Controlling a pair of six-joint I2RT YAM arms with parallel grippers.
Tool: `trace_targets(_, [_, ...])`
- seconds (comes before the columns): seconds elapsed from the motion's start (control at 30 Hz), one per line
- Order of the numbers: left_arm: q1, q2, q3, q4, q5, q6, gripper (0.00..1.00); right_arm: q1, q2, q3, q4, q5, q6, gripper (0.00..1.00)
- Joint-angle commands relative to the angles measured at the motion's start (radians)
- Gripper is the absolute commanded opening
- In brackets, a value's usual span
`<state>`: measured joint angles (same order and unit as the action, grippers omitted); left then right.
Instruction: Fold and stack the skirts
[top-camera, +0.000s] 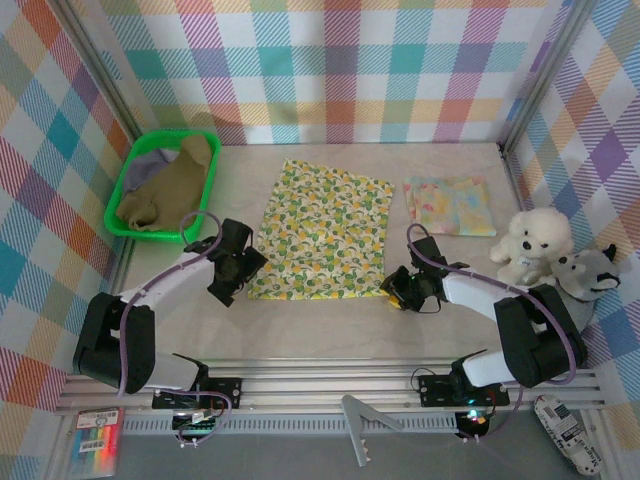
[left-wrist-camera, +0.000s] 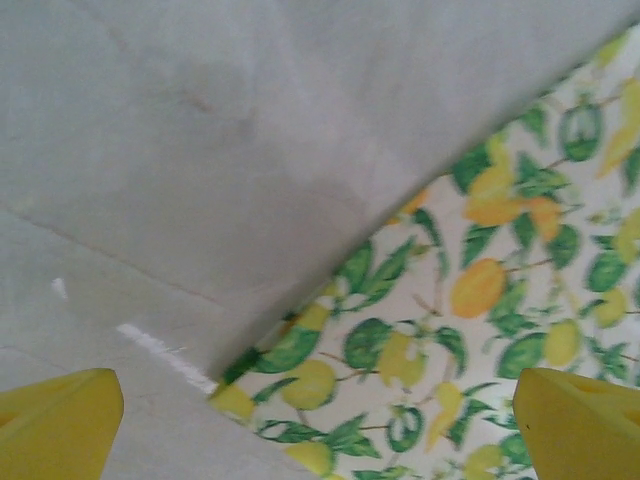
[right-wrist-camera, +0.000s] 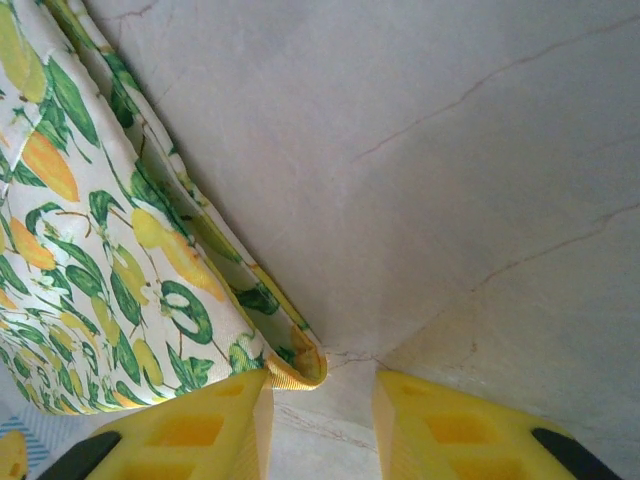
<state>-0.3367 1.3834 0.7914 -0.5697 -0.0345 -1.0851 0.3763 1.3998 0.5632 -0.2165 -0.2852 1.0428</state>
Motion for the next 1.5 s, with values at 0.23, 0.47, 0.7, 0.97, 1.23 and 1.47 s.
trace_targets(0.23, [0.008,-0.035,-0.034,-0.043,0.005,0.003,1.0,0.032,0.028,0.031,0.103,0.008,0.031,0.3])
trace_targets(0.47, [0.01,-0.035,-0.045,-0.05,0.017,0.017,1.0,0.038,0.013,0.033,0.095,0.029,0.043,0.29])
trace_targets(0.7, [0.013,-0.034,-0.045,-0.039,0.02,0.016,1.0,0.044,-0.034,0.034,0.053,0.053,0.058,0.29])
trace_targets(0.97, [0.019,-0.011,-0.043,-0.029,0.034,0.025,1.0,0.046,-0.012,0.023,0.053,0.066,0.066,0.29])
trace_targets(1.23, [0.02,0.012,-0.058,0.023,0.089,0.036,1.0,0.053,0.042,0.032,0.069,0.058,0.066,0.31])
trace_targets(1.47, [0.019,0.018,-0.063,0.057,0.112,0.068,0.99,0.064,0.039,0.046,0.056,0.063,0.056,0.11])
